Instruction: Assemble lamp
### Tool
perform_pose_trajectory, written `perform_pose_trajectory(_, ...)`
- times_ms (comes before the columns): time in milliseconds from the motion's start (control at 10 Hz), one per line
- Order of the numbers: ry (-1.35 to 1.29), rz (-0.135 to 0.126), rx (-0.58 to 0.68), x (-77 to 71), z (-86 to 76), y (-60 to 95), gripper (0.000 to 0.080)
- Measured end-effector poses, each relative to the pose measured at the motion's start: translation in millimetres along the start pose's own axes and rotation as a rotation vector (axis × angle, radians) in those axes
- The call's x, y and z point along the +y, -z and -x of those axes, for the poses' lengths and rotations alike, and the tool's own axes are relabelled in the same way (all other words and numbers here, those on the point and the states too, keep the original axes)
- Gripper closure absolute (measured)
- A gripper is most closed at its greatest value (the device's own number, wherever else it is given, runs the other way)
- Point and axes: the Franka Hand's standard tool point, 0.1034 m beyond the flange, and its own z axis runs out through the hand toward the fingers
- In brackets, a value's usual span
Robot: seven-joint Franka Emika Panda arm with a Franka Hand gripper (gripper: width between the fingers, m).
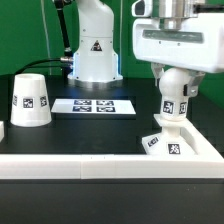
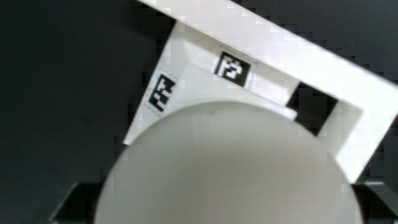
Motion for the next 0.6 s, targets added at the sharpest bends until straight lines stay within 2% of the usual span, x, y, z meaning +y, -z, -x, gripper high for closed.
perform_pose_trajectory(200,-0.219,0.011,-0.047,0.6,-1.4,-0.3,0.0220)
perform_pose_trajectory(600,-0.455,0.009,-0.086,-1.6,-1.6,-0.1,0.0220)
